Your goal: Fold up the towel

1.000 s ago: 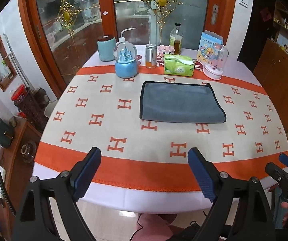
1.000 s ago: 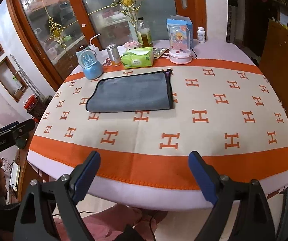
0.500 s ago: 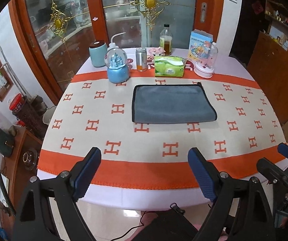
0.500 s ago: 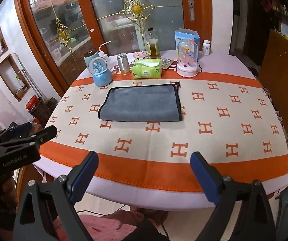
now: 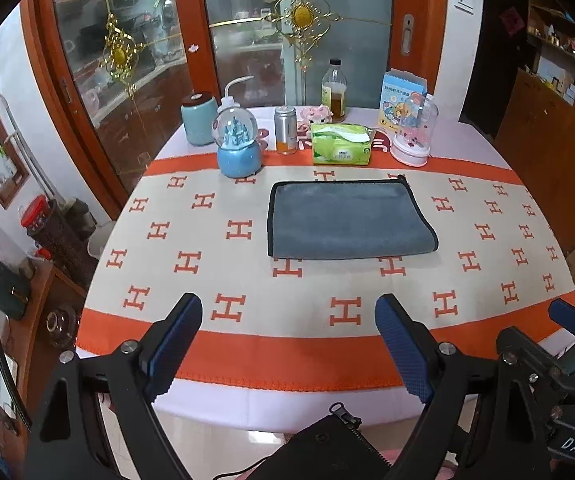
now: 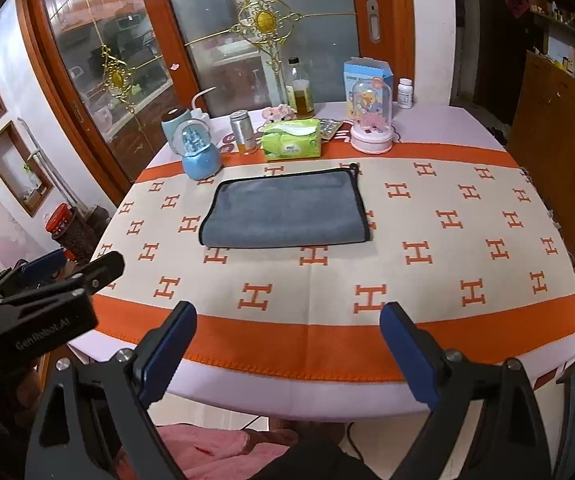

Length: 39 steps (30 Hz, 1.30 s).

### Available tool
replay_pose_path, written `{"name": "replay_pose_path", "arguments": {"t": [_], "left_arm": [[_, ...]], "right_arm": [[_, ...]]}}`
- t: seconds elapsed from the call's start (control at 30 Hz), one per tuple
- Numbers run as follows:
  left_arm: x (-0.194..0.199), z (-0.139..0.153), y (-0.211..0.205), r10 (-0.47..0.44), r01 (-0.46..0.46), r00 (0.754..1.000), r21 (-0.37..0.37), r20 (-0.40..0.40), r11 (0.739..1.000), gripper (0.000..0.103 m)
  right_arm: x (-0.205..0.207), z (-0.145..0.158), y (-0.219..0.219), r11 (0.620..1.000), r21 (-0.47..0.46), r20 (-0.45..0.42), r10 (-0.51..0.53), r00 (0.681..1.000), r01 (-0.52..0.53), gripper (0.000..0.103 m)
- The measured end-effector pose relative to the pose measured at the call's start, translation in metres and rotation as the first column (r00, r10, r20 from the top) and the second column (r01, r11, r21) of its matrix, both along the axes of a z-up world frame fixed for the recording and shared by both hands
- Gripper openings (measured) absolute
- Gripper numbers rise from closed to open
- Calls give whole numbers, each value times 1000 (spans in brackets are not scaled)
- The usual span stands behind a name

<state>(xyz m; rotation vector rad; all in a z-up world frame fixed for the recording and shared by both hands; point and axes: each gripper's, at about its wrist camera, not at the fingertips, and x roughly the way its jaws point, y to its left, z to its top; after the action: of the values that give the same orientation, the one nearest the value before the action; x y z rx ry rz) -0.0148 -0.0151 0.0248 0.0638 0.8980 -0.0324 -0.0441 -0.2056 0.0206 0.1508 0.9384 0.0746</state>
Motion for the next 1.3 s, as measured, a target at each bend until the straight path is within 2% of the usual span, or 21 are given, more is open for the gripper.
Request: {"name": "replay_pose_path", "arguments": {"t": [0.2, 0.33, 0.47, 0.77, 1.3], "left_arm": [[-6, 4, 1, -4, 3, 999, 13, 41, 1000, 88], [-3, 2, 3, -5, 5, 999, -4, 35, 1000, 97], [-3, 2, 4, -8, 8, 999, -15, 38, 1000, 102], [3, -6, 4, -14, 14, 1000, -36, 5, 999, 102], [7, -8, 5, -17, 16, 1000, -58, -5, 998, 102]], "right_arm": [[2, -4, 8, 1000, 12, -6, 10, 1000, -10, 98], [3, -6, 11, 1000, 15, -14, 13, 1000, -12, 103], [4, -6, 12, 1000, 14, -18, 11, 1000, -11, 103], [6, -5, 12, 1000, 9, -17, 3, 1000, -2, 103], [6, -6, 8, 1000, 3, -27, -21, 999, 21, 103]]}}
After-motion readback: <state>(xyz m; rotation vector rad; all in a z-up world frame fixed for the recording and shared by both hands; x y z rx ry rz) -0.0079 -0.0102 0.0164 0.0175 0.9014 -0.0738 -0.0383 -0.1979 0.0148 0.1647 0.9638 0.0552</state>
